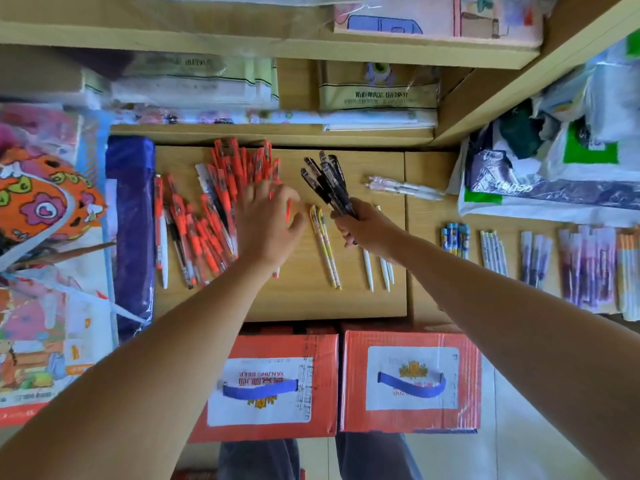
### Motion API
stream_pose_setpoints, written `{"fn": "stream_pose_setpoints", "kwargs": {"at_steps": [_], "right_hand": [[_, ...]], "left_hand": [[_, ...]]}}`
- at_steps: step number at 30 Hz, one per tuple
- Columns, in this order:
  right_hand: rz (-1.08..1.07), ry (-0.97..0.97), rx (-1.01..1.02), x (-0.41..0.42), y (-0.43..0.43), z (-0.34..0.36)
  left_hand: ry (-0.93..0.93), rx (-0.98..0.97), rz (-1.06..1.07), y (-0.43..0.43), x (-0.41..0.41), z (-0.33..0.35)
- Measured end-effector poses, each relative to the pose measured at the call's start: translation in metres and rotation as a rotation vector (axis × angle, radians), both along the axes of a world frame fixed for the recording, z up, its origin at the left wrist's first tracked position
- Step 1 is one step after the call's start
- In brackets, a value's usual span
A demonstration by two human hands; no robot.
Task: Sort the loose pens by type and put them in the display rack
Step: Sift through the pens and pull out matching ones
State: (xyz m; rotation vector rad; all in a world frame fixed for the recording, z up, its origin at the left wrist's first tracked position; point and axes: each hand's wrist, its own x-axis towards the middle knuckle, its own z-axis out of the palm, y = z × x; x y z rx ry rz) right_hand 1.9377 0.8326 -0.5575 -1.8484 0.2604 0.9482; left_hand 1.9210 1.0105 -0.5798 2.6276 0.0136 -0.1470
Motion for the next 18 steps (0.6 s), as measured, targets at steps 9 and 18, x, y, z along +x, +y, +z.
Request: {"fn": "stream_pose_setpoints", "kwargs": {"at_steps": [9, 18], "right_hand": [[0.209, -0.168, -0.244, 0.029, 0.001, -0.024], [0.382, -0.31, -0.378, 0.038, 0.016, -0.027]], "left_hand": [[0.095, 0.368, -0.304, 0.022, 0.014, -0.034], [0.146, 0.358, -0.248, 0.047, -0.015, -0.04]]}}
